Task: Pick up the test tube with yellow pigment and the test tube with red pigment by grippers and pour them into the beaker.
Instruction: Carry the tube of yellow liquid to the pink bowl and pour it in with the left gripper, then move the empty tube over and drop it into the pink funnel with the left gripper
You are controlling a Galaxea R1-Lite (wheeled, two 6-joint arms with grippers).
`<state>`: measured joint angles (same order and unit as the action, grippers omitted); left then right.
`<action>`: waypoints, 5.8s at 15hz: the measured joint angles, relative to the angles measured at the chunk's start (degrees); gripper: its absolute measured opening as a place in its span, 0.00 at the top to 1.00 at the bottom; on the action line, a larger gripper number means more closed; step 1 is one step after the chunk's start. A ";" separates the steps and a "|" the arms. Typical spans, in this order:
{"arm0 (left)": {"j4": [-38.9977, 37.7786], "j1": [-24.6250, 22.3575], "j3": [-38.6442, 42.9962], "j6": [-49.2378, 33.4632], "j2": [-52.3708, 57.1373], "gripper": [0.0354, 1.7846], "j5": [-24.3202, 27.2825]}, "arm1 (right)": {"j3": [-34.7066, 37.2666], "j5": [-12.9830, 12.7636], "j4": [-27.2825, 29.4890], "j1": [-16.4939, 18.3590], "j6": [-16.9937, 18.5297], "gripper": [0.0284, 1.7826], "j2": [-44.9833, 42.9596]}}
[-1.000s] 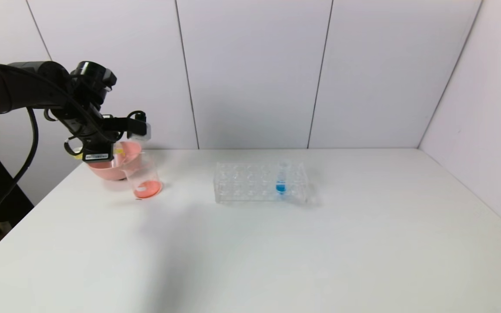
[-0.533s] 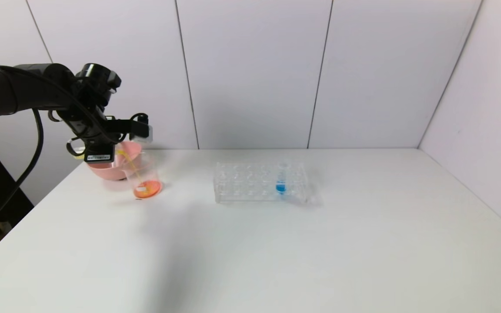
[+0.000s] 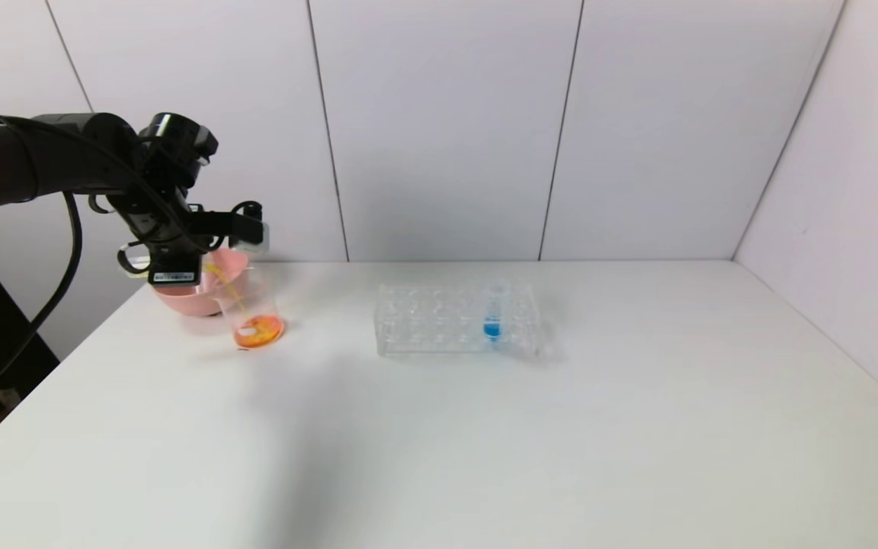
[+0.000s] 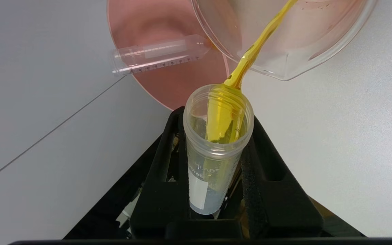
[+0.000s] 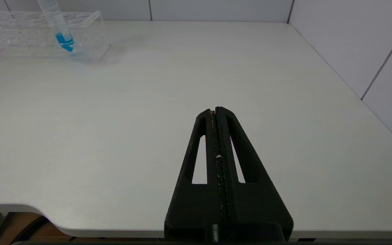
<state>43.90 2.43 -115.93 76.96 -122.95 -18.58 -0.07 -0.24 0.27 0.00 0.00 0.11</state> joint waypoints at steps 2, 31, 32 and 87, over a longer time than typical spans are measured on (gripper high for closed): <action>-0.02 0.33 0.00 0.07 0.00 0.76 -0.40 | 0.00 -0.02 0.00 0.00 0.00 0.95 0.00; -4.99 1.38 0.17 -10.89 0.94 0.76 -1.78 | 0.00 -0.02 0.00 0.00 0.00 0.95 0.00; -5.97 1.38 0.17 -14.92 1.26 0.76 -0.88 | 0.00 -0.02 0.00 0.00 0.00 0.95 0.00; -57.20 -5.75 15.03 -80.64 -8.67 0.68 2.46 | 0.00 0.00 0.00 0.00 0.00 0.95 0.00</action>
<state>-13.30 -3.33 -100.90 -3.68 -131.62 -16.12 -0.07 -0.24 0.27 0.00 0.00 0.11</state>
